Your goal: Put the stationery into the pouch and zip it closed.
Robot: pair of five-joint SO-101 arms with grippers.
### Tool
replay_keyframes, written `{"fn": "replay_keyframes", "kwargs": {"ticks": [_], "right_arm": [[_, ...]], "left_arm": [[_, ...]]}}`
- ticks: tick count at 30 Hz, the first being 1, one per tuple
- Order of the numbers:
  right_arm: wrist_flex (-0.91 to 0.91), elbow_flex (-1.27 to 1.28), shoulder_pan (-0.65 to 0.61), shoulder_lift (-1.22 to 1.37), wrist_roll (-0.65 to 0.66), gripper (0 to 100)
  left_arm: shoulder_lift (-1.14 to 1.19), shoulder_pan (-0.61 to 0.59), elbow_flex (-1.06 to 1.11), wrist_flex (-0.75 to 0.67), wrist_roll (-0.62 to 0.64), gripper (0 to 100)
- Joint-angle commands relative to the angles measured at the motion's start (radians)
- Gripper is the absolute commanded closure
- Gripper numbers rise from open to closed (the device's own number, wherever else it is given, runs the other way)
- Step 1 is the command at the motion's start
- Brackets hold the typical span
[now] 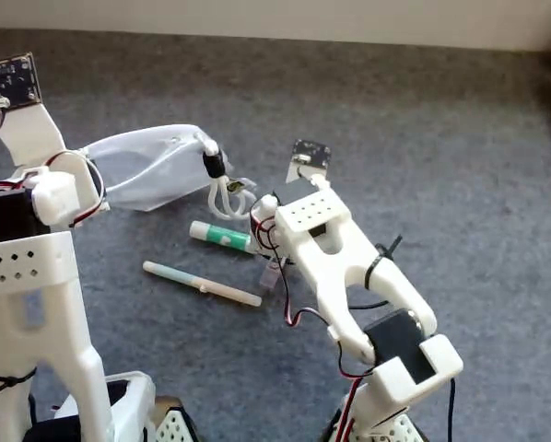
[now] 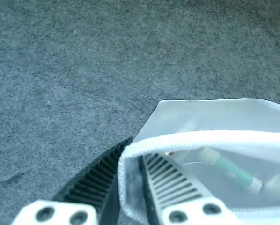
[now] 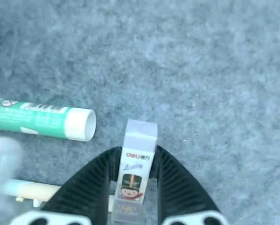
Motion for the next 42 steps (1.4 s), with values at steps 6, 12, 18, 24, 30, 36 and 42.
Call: {"fn": "replay_keyframes", "kwargs": {"ticks": [6, 12, 18, 24, 30, 36, 42], "right_arm": [[-0.001, 0.039, 0.005, -0.189, 0.020, 99.3], [-0.001, 0.067, 0.004, -0.271, 0.020, 99.3], [0.007, 0.070, 0.004, -0.337, 0.034, 99.3], [-0.025, 0.131, -0.002, -0.417, 0.146, 99.3], [-0.120, 0.275, -0.067, -0.570, 0.147, 99.3], [-0.239, 0.427, -0.081, -0.728, 0.147, 99.3], [-0.317, 0.518, -0.082, -0.831, 0.239, 99.3]], "left_arm": [[0.001, -0.008, 0.018, -0.006, 0.005, 99], [0.001, -0.007, 0.018, -0.006, 0.005, 99], [0.001, -0.007, 0.018, -0.006, 0.005, 99], [0.001, -0.007, 0.018, -0.006, 0.005, 99], [0.001, -0.005, 0.018, -0.006, 0.005, 99], [0.001, -0.005, 0.019, -0.006, 0.005, 99], [0.001, -0.005, 0.019, -0.006, 0.005, 99]]}}
